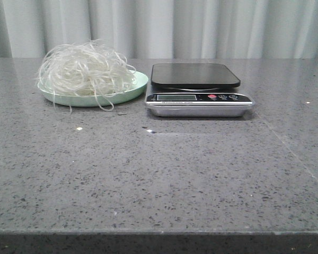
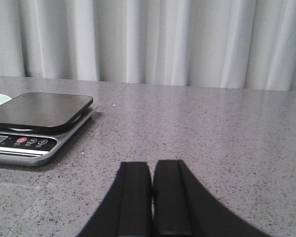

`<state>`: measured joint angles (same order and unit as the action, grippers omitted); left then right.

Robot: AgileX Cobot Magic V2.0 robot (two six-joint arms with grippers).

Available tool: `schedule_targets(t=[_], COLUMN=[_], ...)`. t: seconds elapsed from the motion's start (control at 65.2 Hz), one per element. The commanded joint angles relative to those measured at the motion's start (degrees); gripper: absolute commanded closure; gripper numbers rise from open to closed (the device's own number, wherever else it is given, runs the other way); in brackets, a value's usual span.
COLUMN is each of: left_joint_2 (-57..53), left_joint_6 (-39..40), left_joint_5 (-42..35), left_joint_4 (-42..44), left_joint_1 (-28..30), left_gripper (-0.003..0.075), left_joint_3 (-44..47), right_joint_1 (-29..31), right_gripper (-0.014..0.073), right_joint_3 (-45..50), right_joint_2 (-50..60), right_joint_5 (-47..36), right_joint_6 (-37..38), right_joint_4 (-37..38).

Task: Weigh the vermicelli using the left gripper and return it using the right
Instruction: 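Move the left gripper above the vermicelli on the pale green plate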

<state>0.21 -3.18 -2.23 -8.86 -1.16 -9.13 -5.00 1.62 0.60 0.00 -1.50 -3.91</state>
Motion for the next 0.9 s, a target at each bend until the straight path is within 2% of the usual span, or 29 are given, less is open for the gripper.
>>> schedule_targets(t=[0.0, 0.123, 0.322, 0.445, 0.537, 0.567, 0.583, 0.598, 0.613, 0.629, 0.644, 0.659, 0.675, 0.69, 0.705, 0.751, 0.767, 0.782, 0.797, 0.889], left_joint_2=[4.5, 12.2, 19.9, 22.7, 24.7, 25.6, 26.4, 26.4, 27.4, 27.4, 28.4, 28.4, 29.6, 29.9, 30.9, 32.7, 34.3, 34.7, 36.4, 41.7], left_joint_6=[0.5, 0.5, 0.5, 0.5, 0.5, 0.2, -0.4, -0.4, -0.9, -0.9, -1.6, -1.6, -2.1, -2.0, -2.2, -2.4, -2.5, -2.5, -2.5, -2.5], left_joint_5=[5.2, 12.1, 8.6, 10.5, 13.1, 13.9, 14.3, 14.3, 14.4, 14.4, 14.4, 14.4, 14.4, 14.4, 14.4, 14.4, 14.4, 14.4, 14.4, 14.4], left_joint_4=[-0.7, -1.2, -1.7, -2.7, -2.3, -2.0, -2.0, -2.0, -2.0, -2.0, -2.0, -2.0, -2.0, -2.0, -2.0, -2.0, -2.0, -2.0, -2.0, -2.0], left_joint_1=[0.0, 0.0, 0.0, 0.0, -0.6, -1.2, -2.1, -2.1, -3.1, -3.1, -4.2, -4.2, -5.3, -5.3, -6.4, -7.8, -8.7, -8.7, -9.8, -11.8], left_gripper=[0.0575, 0.0575, 0.0575, 0.0573, 0.0542, 0.0519, 0.0479, 0.0479, 0.0439, 0.0439, 0.0392, 0.0392, 0.0342, 0.0342, 0.029, 0.0227, 0.0182, 0.0182, 0.0134, 0.0071], left_joint_3=[-9.5, -16.4, -18.0, -18.0, -19.2, -19.8, -20.8, -20.8, -21.5, -21.5, -22.3, -22.3, -23.2, -23.2, -24.2, -25.5, -26.7, -26.7, -28.2, -31.8], right_joint_1=[0.2, 0.2, 0.2, 0.2, 0.2, 0.2, 0.2, 0.2, 0.2, 0.2, 0.2, 0.2, 0.2, 0.2, 0.2, 0.2, 0.2, 0.2, 0.2, 0.2], right_gripper=[0.0412, 0.0412, 0.0412, 0.0412, 0.0412, 0.0412, 0.0412, 0.0412, 0.0412, 0.0412, 0.0412, 0.0412, 0.0412, 0.0412, 0.0412, 0.0412, 0.0412, 0.0412, 0.0412, 0.0412], right_joint_3=[-0.5, -0.5, -0.5, -0.5, -0.5, -0.5, -0.5, -0.5, -0.5, -0.5, -0.5, -0.5, -0.5, -0.5, -0.5, -0.5, -0.5, -0.5, -0.5, -0.5], right_joint_2=[0.9, 0.9, 0.9, 0.9, 0.9, 0.9, 0.9, 0.9, 0.9, 0.9, 0.9, 0.9, 0.9, 0.9, 0.9, 0.9, 0.9, 0.9, 0.9, 0.9], right_joint_5=[-4.9, -4.9, -4.9, -4.9, -4.9, -4.9, -4.9, -4.9, -4.9, -4.9, -4.9, -4.9, -4.9, -4.9, -4.9, -4.9, -4.9, -4.9, -4.9, -4.9], right_joint_6=[-0.4, -0.4, -0.4, -0.4, -0.4, -0.4, -0.4, -0.4, -0.4, -0.4, -0.4, -0.4, -0.4, -0.4, -0.4, -0.4, -0.4, -0.4, -0.4, -0.4], right_joint_4=[0.0, 0.0, 0.0, 0.0, 0.0, 0.0, 0.0, 0.0, 0.0, 0.0, 0.0, 0.0, 0.0, 0.0, 0.0, 0.0, 0.0, 0.0, 0.0, 0.0])
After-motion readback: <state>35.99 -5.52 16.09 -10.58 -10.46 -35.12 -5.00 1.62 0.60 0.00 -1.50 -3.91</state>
